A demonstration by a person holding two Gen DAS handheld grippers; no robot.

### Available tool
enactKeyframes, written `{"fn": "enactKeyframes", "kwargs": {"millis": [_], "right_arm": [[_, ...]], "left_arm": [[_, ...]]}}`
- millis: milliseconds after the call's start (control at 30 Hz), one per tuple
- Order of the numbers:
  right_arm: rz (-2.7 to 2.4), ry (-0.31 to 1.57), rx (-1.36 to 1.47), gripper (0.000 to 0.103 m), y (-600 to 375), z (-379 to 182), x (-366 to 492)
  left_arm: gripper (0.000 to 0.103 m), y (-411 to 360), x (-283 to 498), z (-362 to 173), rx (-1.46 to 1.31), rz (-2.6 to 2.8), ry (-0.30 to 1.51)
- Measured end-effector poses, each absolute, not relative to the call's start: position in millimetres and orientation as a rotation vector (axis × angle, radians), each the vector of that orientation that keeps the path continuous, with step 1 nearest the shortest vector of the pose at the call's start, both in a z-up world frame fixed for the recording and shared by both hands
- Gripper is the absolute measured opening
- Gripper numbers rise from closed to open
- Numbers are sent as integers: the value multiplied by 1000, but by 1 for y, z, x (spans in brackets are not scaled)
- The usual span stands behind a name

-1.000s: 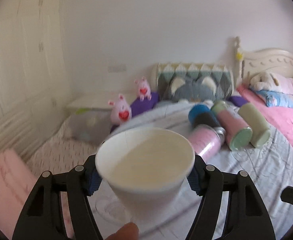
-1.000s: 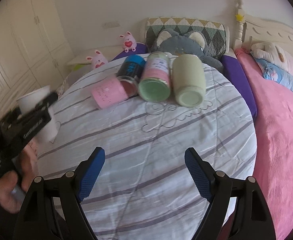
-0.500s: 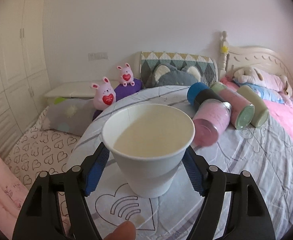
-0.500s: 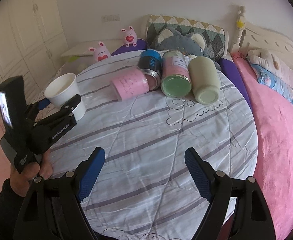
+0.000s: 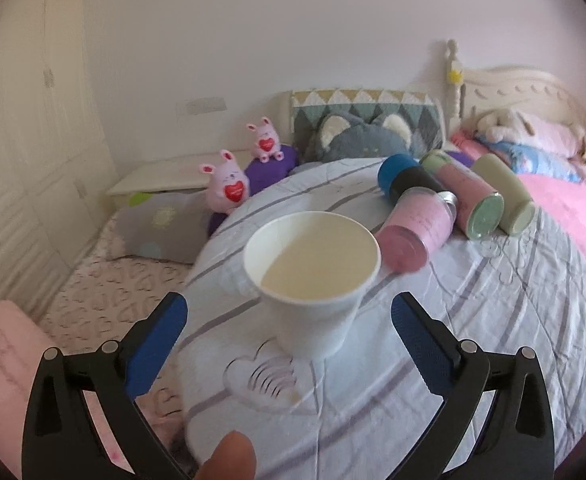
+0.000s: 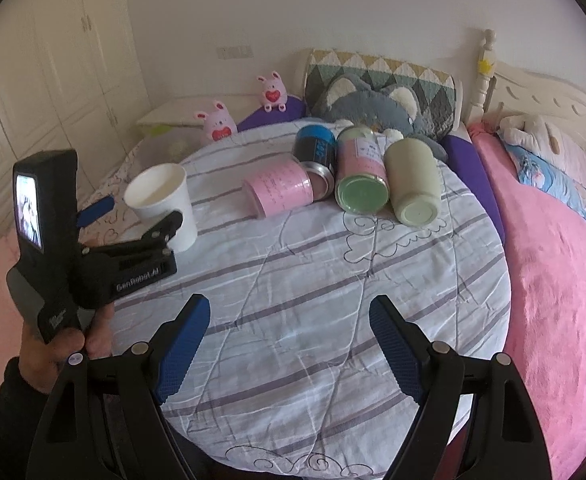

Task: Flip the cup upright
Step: 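Carry the cup with the left gripper to the heart print and release it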

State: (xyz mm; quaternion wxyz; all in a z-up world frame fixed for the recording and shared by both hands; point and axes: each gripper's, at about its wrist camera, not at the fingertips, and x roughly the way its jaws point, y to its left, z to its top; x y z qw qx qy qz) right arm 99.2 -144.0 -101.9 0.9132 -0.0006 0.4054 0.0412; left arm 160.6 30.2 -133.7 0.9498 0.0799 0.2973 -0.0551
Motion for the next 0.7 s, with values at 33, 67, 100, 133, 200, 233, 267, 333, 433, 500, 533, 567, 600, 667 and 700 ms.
{"fn": "enactKeyframes", "kwargs": {"millis": [33,67,100,133,200,233,267,333,433,500,533,567,600,667,700], "right_arm": [[85,819,3,83,-147,-98,95],[85,806,6,83,-149,-96,93],[83,788,13,83,-152,-92,89],[81,774,18,83,-155,-89,86],[82,749,34,83,-161,-83,80],[82,738,39,83,-164,-80,77],[80,728,41,83,-166,-77,74],[80,696,47,83,-171,-69,66],[72,645,53,83,-177,-56,52],[66,618,52,83,-181,-49,45],[61,600,52,83,-183,-44,40],[57,590,51,83,-184,-41,37],[54,581,51,83,-185,-39,34],[48,566,54,83,-186,-35,27],[49,561,55,83,-187,-35,24]], "left_arm": [[103,30,151,-126,162,-109,606],[103,30,146,-122,161,-109,608],[103,28,137,-114,165,-103,614],[103,26,128,-107,171,-93,616],[103,22,113,-92,181,-80,618],[103,20,108,-86,185,-75,618],[103,18,100,-78,188,-70,618],[103,14,87,-66,191,-63,627],[103,8,69,-47,189,-63,656],[103,4,56,-35,179,-69,682],[103,4,52,-32,173,-73,693],[103,2,47,-29,163,-78,713],[103,1,41,-25,153,-82,741],[103,-1,31,-21,127,-90,781],[103,-2,27,-20,121,-89,788]]}}
